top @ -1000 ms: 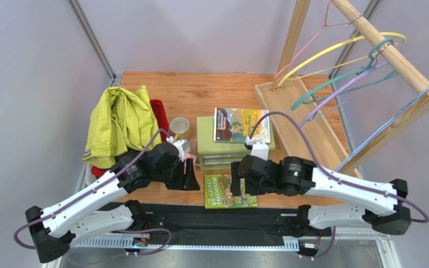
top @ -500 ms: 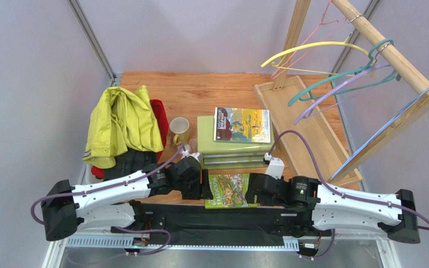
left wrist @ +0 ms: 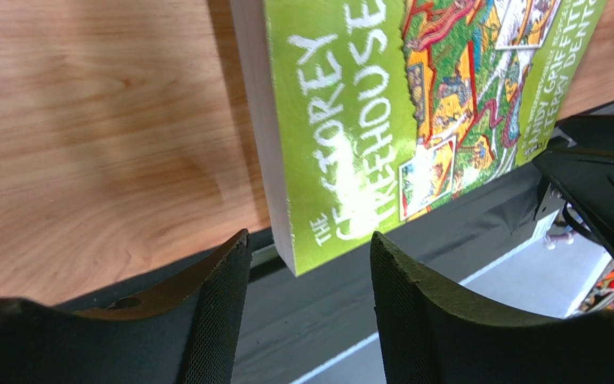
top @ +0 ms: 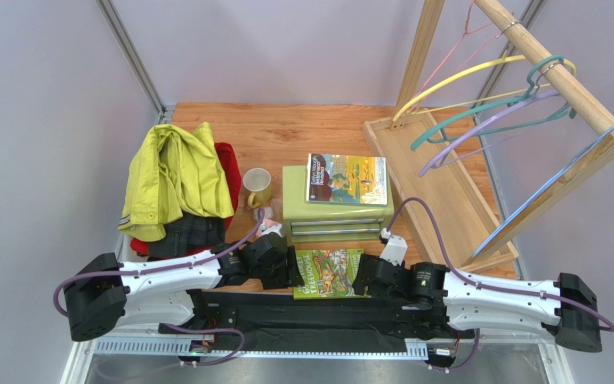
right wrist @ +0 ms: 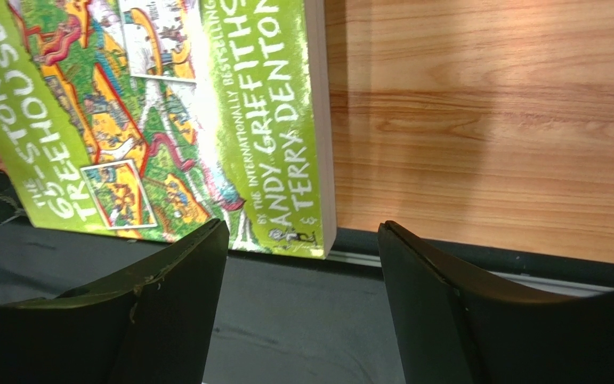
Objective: Remove the trousers from the hanger
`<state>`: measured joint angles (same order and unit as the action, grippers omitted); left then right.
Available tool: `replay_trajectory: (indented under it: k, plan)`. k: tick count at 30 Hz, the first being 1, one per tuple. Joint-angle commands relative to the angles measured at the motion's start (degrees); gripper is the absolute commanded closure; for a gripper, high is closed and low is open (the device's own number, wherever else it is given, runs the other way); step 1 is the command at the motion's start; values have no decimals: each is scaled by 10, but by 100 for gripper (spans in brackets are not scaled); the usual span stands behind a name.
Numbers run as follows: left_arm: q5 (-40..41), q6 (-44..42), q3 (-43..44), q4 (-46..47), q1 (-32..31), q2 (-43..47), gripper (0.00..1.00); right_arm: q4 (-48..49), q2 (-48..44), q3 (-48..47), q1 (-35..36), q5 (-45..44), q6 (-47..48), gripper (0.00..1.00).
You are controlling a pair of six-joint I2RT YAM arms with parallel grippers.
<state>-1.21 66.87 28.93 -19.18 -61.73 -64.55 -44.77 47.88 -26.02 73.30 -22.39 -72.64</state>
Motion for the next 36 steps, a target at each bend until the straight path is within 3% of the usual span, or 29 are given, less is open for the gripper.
replay_trajectory:
  k: [1,8,14,22,25,29,31,32,34,35,36]
  plan:
    - [46,22,-33,88,-4,37,38,72,-14,33,-6,-35,-11,30]
    - [82,30,-96,167,-10,67,41,122,-85,101,-22,-37,-1,42]
    - [92,25,-105,219,-22,44,41,128,-121,121,-25,-47,8,46]
    - [101,59,-139,263,-37,23,41,159,-78,124,-47,-27,49,47]
    - [97,64,-140,272,-37,6,47,159,-59,122,-48,-20,48,62]
    - [78,70,-136,292,-43,-16,69,156,-63,117,-47,-4,56,90]
    - [75,75,-133,293,-54,-16,74,159,-84,110,-48,15,77,96]
    - [75,77,-133,294,-58,-14,82,159,-92,106,-47,19,84,100]
    - [76,74,-128,283,-70,-2,88,150,-116,97,-47,30,91,100]
    - [77,74,-125,277,-74,2,98,148,-125,96,-47,32,99,100]
    - [77,74,-123,264,-80,13,100,143,-137,94,-44,33,101,100]
